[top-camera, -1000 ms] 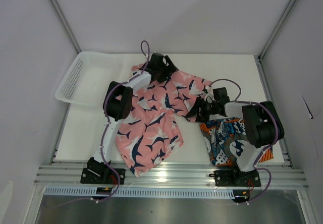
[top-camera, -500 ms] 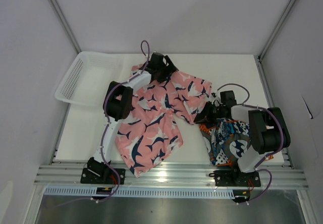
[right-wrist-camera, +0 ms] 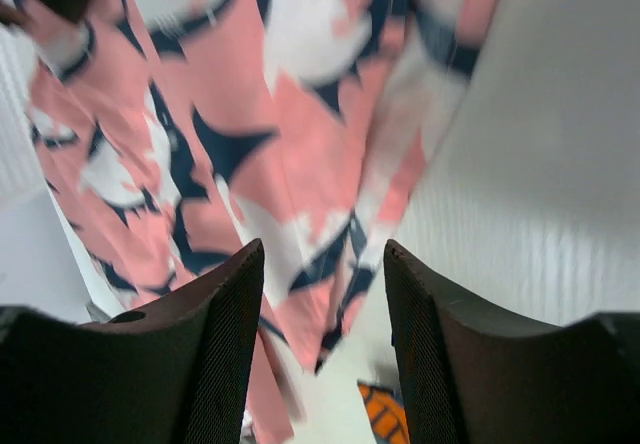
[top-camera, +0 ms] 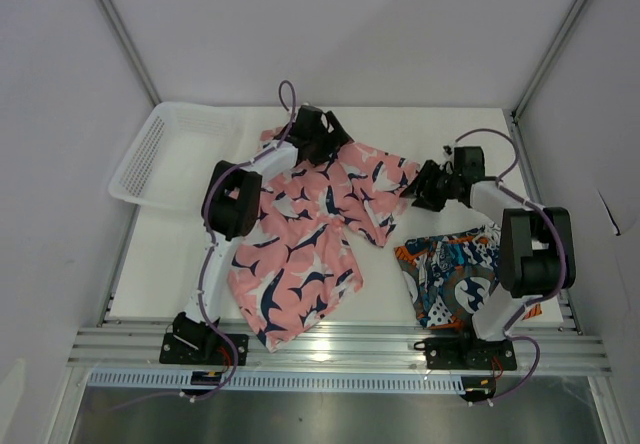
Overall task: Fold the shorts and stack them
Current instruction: Flatten the shorts out
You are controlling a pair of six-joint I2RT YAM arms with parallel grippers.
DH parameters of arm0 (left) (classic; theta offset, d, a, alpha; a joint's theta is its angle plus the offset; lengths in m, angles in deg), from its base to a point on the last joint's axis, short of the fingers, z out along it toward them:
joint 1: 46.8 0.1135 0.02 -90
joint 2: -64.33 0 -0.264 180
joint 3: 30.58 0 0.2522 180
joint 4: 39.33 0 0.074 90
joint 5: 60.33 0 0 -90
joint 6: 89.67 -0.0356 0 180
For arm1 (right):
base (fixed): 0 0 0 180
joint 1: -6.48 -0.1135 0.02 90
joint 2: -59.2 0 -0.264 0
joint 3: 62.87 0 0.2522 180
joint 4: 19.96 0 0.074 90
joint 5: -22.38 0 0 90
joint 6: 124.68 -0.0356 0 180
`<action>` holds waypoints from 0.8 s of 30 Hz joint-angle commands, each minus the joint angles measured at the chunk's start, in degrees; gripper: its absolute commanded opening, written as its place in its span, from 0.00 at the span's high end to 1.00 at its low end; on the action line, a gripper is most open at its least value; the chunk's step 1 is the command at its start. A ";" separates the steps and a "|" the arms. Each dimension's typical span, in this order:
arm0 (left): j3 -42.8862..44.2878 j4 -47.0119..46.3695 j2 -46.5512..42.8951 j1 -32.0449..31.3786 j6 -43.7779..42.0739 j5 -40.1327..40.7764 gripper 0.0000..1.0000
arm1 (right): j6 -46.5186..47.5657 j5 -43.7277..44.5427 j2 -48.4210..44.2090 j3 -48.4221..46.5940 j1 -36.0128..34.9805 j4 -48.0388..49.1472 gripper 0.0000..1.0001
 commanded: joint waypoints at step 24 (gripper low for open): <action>-8.53 -4.64 -9.31 0.80 -4.78 -2.53 0.01 | -2.73 -5.46 25.20 -23.20 6.26 17.70 0.53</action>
